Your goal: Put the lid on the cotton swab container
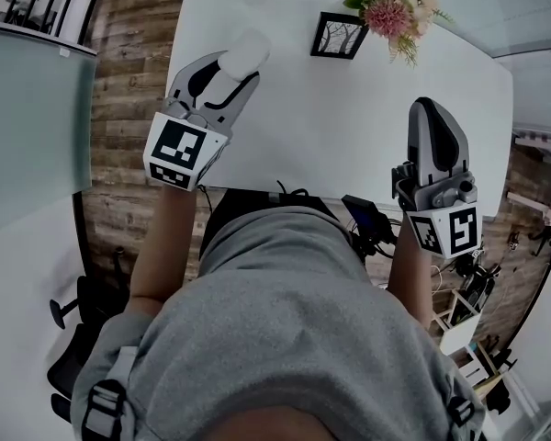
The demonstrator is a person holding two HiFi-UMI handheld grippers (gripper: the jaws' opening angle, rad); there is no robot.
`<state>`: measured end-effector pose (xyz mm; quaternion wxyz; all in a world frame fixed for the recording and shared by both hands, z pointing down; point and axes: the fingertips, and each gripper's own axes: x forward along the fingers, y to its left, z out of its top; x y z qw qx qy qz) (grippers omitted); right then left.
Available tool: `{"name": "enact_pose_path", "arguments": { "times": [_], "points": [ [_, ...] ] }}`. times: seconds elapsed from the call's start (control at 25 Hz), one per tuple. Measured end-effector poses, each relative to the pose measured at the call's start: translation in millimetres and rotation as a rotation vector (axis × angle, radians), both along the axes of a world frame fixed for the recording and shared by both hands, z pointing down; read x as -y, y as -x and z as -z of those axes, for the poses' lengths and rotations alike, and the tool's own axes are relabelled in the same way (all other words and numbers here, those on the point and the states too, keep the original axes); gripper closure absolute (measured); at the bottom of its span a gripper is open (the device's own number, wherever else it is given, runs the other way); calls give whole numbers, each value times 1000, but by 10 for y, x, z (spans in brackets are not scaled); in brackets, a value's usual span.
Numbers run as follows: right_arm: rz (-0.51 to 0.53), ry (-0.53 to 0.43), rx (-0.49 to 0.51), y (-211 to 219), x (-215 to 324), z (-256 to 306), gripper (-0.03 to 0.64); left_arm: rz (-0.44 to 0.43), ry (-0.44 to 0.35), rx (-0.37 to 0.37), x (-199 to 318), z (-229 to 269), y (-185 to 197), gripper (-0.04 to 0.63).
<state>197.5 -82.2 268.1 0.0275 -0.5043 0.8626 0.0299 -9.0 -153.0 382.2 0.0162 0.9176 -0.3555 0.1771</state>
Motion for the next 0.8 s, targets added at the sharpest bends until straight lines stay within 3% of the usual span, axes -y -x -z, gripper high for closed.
{"name": "enact_pose_path", "arguments": {
  "times": [0.56,0.68,0.8],
  "points": [
    [-17,50,1,-7,98,-236,587,18,154,10,270,-876,-19,400],
    [-23,62,1,-21,100,-285,588,14,219,10,308,-1116,-37,400],
    [-30,75,2,-41,92,-344,587,9,264,51,333,-1358,-63,400]
  ]
}}
